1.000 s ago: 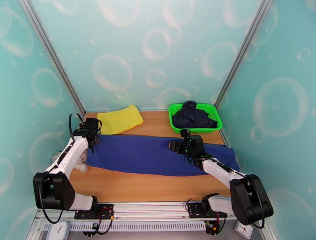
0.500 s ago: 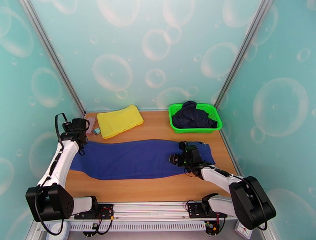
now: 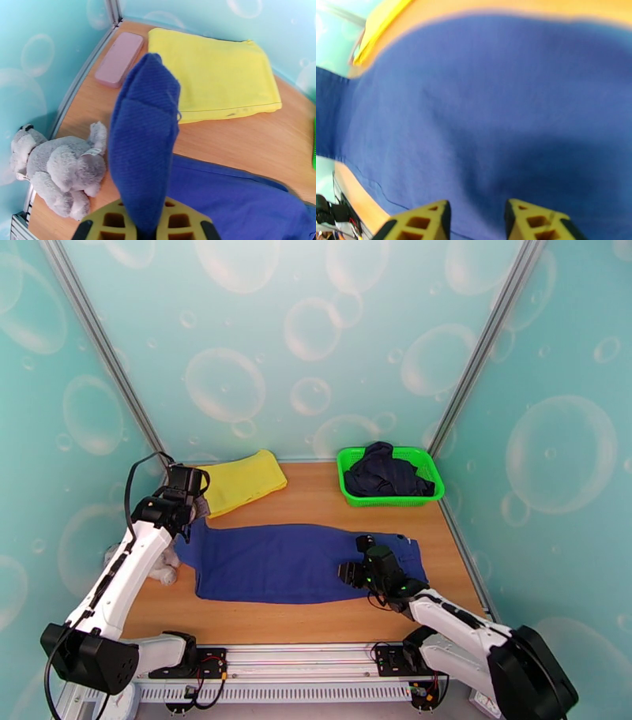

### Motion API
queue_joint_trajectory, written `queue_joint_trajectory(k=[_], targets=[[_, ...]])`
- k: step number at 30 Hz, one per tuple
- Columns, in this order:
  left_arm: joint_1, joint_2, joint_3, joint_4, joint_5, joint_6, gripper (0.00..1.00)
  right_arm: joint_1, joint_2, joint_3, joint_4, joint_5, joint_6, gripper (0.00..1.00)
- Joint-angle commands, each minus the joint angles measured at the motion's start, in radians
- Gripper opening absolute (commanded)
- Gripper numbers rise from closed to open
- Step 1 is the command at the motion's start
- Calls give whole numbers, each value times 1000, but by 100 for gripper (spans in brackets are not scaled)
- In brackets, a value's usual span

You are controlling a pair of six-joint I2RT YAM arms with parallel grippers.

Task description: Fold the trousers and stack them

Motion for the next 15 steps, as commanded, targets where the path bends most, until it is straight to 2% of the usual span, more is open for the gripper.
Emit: queue_joint_trajectory(k=[1,3,7,12,14,15], targets=[[-103,13,38,-34,38,-62,0,8,-64,116,-126,155,-65,47],[-176,29,31,-47,-3,-113,0,-6,-66,136,-86,171,-92,49],[-304,60,-12,-17,-32,-220,0,-59,21,83,146,145,-83,54],[-446,139,-67,52,-74,-365,0,-135,243,10,427,17,-93,50],[-480,175,-96,99,-118,-426,0,-144,295,25,446,-75,-114,48],[-487,189,-112,133,-131,-447,0,-134,304,35,435,-60,-135,48]])
